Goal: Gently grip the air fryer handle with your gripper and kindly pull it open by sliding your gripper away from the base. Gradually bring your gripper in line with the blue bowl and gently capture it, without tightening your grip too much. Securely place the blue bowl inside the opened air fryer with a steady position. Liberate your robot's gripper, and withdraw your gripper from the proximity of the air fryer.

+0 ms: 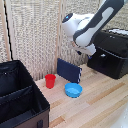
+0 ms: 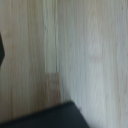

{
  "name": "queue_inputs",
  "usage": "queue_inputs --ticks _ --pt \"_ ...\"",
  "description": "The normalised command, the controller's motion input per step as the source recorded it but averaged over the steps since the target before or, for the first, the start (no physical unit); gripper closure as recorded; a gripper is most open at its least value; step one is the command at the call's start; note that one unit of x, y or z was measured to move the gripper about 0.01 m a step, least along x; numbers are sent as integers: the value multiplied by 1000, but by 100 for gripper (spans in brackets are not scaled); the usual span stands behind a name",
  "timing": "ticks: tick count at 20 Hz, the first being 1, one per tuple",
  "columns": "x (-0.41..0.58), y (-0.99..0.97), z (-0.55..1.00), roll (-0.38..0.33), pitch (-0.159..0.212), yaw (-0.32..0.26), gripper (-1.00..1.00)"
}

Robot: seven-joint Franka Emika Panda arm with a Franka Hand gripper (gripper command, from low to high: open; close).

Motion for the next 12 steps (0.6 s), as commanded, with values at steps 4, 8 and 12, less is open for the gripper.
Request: queue_inputs --ticks 4,8,12 --pt "0 -509 -244 -204 -39 103 -100" --pt "0 -552 -244 -179 -38 150 -100" --pt "0 -579 -258 -160 -26 155 -100"
